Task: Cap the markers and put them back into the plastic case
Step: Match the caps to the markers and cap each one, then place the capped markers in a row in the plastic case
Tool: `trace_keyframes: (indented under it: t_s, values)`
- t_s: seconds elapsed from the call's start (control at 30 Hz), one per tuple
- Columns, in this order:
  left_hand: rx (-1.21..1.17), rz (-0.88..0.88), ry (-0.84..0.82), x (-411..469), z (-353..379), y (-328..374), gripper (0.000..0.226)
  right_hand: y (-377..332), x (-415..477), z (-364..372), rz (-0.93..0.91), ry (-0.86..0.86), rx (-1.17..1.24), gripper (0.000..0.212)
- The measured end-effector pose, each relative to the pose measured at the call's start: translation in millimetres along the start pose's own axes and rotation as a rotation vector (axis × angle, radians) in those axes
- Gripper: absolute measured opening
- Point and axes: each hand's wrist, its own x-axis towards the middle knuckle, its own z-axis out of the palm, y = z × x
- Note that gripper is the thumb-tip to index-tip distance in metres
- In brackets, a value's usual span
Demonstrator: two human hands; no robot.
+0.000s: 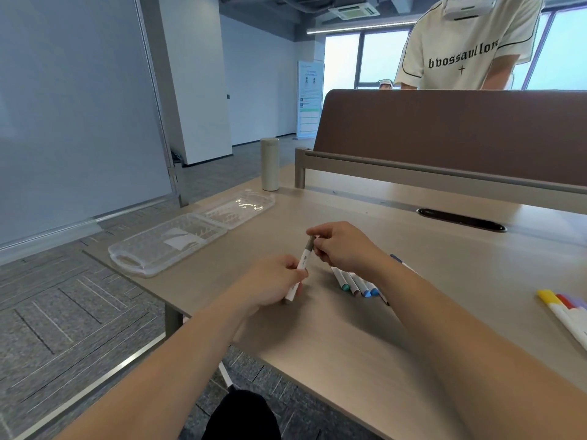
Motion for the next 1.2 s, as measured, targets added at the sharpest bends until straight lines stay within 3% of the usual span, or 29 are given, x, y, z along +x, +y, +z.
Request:
trace_keyframes:
  t_s: [0.13, 0.47, 0.6, 0.67, 0.9, 1.2]
  values:
    - [0.097, -0.070, -0.011, 12.3, 16.7, 19.5, 0.007, 14.4, 10.3, -8.9, 0.011, 0.057, -0.141, 0.056]
    - [0.054, -0.107, 0.112, 50.5, 43.4, 33.9, 0.012, 31.4, 11.8, -19.7, 0.032, 0.055, -0.137, 0.037]
    - [-0.074, -0.115, 0.124, 50.6, 41.9, 25.1, 0.042, 26.3, 12.5, -12.1, 0.003, 0.049, -0.143, 0.034]
    - [-0.072, -0.088, 0.151, 46.1, 33.0, 20.7, 0.045, 23.2, 15.5, -6.6, 0.007, 0.040, -0.134, 0.032]
    - [0.096, -0.028, 0.395, 29.3, -56.8, -4.3, 0.020, -7.7, 45.5, 33.9, -0.025, -0.013, -0.143, 0.027]
    - [0.262, -0.089, 0.514, 18.0, -143.8, -46.2, 0.006, -55.7, 99.1, 111.9, -0.125, -0.103, -0.162, 0.027]
